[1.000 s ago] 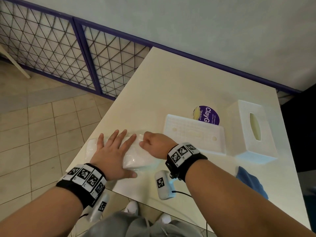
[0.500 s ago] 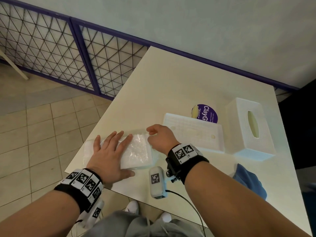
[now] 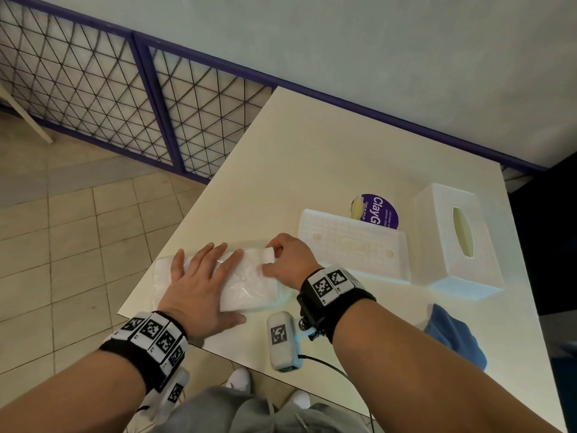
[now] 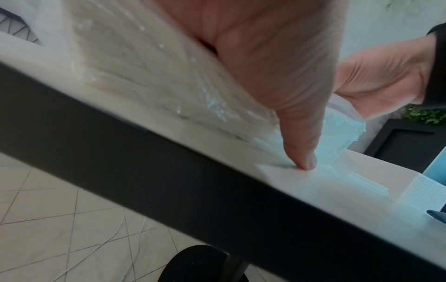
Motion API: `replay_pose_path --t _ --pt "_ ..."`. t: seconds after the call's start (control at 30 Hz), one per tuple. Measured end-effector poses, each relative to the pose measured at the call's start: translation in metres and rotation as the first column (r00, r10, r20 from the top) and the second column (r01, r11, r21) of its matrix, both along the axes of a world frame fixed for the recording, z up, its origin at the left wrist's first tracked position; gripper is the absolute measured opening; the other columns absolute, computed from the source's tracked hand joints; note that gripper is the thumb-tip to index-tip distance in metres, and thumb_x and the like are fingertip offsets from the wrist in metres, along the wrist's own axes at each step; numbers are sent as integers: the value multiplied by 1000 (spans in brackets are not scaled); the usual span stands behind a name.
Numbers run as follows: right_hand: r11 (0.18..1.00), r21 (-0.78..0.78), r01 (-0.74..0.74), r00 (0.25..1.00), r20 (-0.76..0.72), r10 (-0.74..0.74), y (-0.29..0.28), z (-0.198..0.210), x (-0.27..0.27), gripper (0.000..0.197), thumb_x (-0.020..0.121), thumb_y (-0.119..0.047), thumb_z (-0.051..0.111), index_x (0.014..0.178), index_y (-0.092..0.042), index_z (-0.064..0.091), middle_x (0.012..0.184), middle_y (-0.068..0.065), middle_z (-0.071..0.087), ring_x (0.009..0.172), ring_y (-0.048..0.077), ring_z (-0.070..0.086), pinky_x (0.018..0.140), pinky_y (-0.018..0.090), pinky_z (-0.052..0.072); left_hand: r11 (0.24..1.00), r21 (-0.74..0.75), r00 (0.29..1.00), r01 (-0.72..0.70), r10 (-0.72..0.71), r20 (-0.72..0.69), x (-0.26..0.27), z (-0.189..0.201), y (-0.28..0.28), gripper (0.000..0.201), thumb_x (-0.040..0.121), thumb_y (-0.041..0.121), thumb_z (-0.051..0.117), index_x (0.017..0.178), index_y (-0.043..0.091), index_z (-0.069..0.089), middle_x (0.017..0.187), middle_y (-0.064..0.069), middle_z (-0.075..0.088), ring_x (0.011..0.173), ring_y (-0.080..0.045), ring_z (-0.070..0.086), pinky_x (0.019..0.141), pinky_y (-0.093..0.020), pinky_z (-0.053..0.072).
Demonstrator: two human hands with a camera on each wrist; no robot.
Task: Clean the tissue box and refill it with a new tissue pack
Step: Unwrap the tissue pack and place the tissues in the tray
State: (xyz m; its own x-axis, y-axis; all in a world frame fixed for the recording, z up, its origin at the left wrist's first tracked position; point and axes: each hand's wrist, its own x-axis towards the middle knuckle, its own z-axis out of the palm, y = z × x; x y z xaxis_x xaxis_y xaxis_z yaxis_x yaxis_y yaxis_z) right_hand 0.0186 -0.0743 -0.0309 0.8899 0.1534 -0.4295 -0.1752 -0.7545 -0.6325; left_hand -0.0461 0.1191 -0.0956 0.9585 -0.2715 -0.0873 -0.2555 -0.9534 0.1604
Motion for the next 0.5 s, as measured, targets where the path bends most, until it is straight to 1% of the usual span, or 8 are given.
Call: replay_pose_path --t 0.07,0.13,0.17,0.23,0.3,0.4,0.43,0.5 --pt "997 41 65 998 -24 -64 2 -1 0 44 73 -20 76 112 -14 55 98 -3 56 89 16 57 74 26 45 1000 4 1000 -4 4 0 0 1 0 120 53 88 51 151 34 7 155 -5 26 143 -25 14 113 -61 1" --pt "984 101 147 983 -126 -134 4 -3 -1 44 72 -19 77 108 -16 53 98 -1 60 93 19 61 79 33 54 1000 12 1000 -6 6 0 0 1 0 120 53 88 50 151 34 7 155 -5 26 143 -25 15 113 -61 2" --pt "980 115 161 976 -165 -141 3 -1 -1 35 73 -19 76 100 -16 55 96 -1 62 92 19 62 82 37 57 1000 12 1000 -8 8 -1 0 1 -1 120 53 88 50 151 34 8 154 -5 27 143 -25 16 113 -61 3" --pt "981 135 138 966 -238 -104 3 3 -3 19 78 -20 74 89 -15 60 90 0 63 86 18 61 78 36 57 1000 8 1000 -15 15 -5 -1 1 -1 120 52 87 52 151 33 11 154 -5 28 142 -25 17 113 -61 3" --pt "982 151 114 959 -274 -69 3 7 -4 21 79 -25 75 92 -14 61 93 1 63 87 19 61 76 32 54 1000 2 1000 -23 23 -4 -2 2 -2 120 51 86 54 150 33 12 153 -5 28 142 -24 16 113 -61 3" --pt "990 121 75 976 -214 -48 6 6 -2 29 75 -29 77 92 -13 59 100 5 64 99 25 64 86 37 53 1000 -11 1000 -28 28 0 -2 3 -1 122 51 86 54 151 33 10 154 -4 26 142 -24 14 113 -61 3" --pt "988 121 92 976 -207 -66 7 5 -3 33 74 -28 78 95 -12 60 103 6 65 101 26 63 87 38 53 999 -17 999 -33 33 0 -3 3 -1 122 51 87 54 151 33 9 154 -4 25 142 -24 14 113 -60 2" --pt "976 142 164 963 -239 -127 7 2 -3 41 71 -28 79 103 -10 61 103 5 65 100 25 63 79 36 52 998 -31 999 -49 49 0 -4 4 -1 124 50 89 53 151 34 6 155 -4 24 142 -23 13 113 -57 -1"
